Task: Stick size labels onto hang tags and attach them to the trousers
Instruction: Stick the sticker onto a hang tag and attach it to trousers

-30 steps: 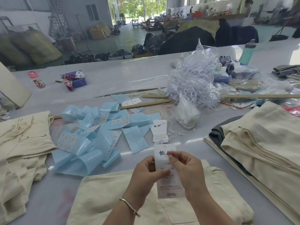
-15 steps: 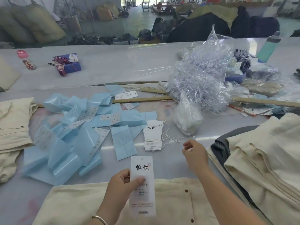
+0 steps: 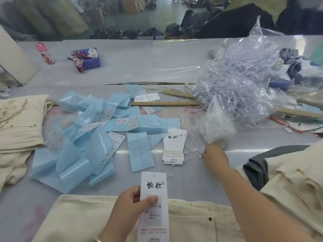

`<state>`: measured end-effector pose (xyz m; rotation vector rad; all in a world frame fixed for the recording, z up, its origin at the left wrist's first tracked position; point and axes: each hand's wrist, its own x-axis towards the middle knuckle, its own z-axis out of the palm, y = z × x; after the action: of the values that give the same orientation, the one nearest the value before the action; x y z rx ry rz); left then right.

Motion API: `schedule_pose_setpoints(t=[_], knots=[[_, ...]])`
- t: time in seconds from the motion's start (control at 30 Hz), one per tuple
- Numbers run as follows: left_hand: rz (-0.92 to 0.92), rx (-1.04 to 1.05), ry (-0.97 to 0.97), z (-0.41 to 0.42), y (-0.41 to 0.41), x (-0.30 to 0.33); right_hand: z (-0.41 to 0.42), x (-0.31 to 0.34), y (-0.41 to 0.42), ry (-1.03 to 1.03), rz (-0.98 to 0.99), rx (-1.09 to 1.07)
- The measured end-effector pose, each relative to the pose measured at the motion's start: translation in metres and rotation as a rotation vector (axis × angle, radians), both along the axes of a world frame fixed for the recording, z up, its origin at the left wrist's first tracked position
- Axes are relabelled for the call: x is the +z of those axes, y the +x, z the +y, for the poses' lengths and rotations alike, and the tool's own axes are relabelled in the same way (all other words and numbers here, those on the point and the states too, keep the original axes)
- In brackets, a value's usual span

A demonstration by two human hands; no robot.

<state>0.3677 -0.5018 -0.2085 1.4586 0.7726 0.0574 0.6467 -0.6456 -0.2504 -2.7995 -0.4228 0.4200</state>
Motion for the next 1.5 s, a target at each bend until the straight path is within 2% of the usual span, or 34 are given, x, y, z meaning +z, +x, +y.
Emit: schedule_pose_setpoints(t=[0.1, 0.17, 0.23, 0.33, 0.47, 0.53, 0.6, 0.67, 0.8, 0.93, 1.03, 1.1, 1.13, 1.27, 1.4, 1.5], knots=[[-0.011, -0.010, -0.008, -0.002, -0.004, 0.002, -0.001, 0.002, -0.005, -0.034, 0.038, 0.046], [-0.016, -0.017, -0.011, -0.002, -0.007, 0.003, -0.001, 0.006, -0.007, 0.015, 0.057, 0.033], [-0.023, -0.016, -0.014, -0.001, -0.011, 0.005, -0.002, 0.011, -0.009, 0.182, 0.071, -0.031], [-0.041, -0.011, -0.018, 0.002, -0.017, 0.007, -0.003, 0.023, -0.015, 0.548, 0.210, -0.242], [-0.094, -0.005, -0.043, 0.005, -0.024, 0.015, -0.008, 0.044, -0.020, 0.817, 0.410, -0.400], [-0.118, 0.004, -0.072, 0.005, -0.028, 0.019, -0.013, 0.052, -0.024, 0.730, 0.481, -0.374], [-0.127, 0.021, -0.097, 0.004, -0.033, 0.022, -0.017, 0.057, -0.031, 0.473, 0.448, -0.289], [-0.134, 0.026, -0.107, 0.003, -0.039, 0.024, -0.019, 0.058, -0.037, 0.346, 0.404, -0.254], [-0.128, 0.029, -0.097, 0.002, -0.052, 0.025, -0.024, 0.056, -0.046, 0.297, 0.329, -0.262], [-0.122, 0.049, -0.075, 0.003, -0.065, 0.026, -0.027, 0.053, -0.053, 0.231, 0.079, -0.217], [-0.128, 0.054, -0.077, 0.003, -0.071, 0.029, -0.026, 0.055, -0.056, 0.324, -0.181, -0.232], [-0.131, 0.062, -0.085, 0.002, -0.074, 0.031, -0.027, 0.058, -0.056, 0.427, -0.235, -0.258], [-0.130, 0.065, -0.089, 0.001, -0.075, 0.032, -0.028, 0.059, -0.056, 0.430, -0.227, -0.252], [-0.123, 0.061, -0.081, 0.000, -0.078, 0.032, -0.030, 0.052, -0.057, 0.225, -0.090, -0.154], [-0.104, 0.068, -0.083, 0.002, -0.080, 0.028, -0.025, 0.037, -0.051, 0.207, -0.050, -0.170], [-0.092, 0.087, -0.077, 0.006, -0.080, 0.025, -0.018, 0.028, -0.048, 0.070, -0.029, -0.084]])
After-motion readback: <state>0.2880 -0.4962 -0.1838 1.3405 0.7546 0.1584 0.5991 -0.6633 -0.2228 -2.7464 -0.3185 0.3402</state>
